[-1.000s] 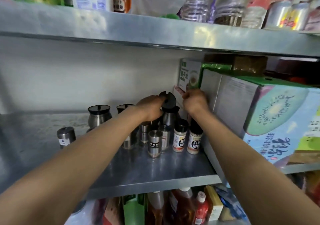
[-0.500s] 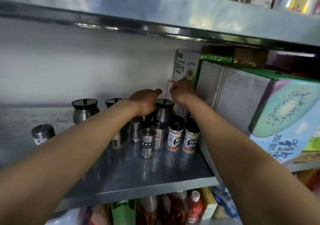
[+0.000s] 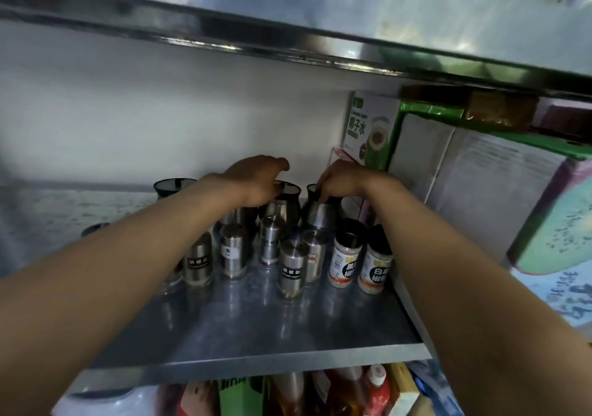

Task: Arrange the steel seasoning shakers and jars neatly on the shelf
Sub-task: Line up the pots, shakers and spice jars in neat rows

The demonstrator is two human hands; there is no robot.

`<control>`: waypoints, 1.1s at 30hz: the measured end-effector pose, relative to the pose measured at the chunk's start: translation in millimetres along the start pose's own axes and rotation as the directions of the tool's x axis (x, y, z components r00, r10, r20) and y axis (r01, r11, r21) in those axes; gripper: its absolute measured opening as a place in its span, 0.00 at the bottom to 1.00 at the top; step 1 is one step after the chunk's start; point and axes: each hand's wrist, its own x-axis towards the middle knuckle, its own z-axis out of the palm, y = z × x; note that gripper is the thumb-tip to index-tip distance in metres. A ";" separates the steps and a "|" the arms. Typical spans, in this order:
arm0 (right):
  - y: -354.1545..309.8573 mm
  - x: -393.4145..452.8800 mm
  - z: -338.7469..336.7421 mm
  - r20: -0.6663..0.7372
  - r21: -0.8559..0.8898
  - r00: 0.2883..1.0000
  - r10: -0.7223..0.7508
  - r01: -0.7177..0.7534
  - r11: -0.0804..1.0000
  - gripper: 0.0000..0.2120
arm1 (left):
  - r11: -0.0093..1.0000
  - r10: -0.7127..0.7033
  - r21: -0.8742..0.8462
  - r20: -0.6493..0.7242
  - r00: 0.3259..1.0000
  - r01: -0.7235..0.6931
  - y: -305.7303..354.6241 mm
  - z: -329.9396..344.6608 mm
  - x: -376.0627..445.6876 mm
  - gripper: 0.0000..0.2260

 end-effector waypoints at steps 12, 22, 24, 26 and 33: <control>6.4 7.1 10.0 -0.150 -0.018 0.988 -0.017 0.014 1.000 0.32 | 0.999 -0.028 -0.024 0.001 1.000 0.028 -1.7 12.0 -1.1 0.21; 7.4 3.3 -7.9 -0.147 0.046 0.988 -0.050 0.058 0.997 0.22 | 1.000 -0.005 -0.007 0.009 1.000 0.005 -9.6 10.8 -0.1 0.21; 7.1 0.8 -10.3 -0.003 0.031 0.997 -0.073 0.073 0.997 0.19 | 1.000 0.004 -0.003 0.007 1.000 -0.004 -11.0 9.8 0.7 0.18; 8.8 3.6 -8.9 0.073 0.031 0.995 -0.068 0.066 0.997 0.17 | 1.000 0.010 -0.019 0.014 1.000 -0.010 -11.7 9.9 1.0 0.14; 12.9 7.0 -3.4 -0.025 0.104 0.999 -0.044 0.047 0.993 0.18 | 1.000 0.021 -0.020 0.023 1.000 -0.021 -10.3 16.2 2.0 0.12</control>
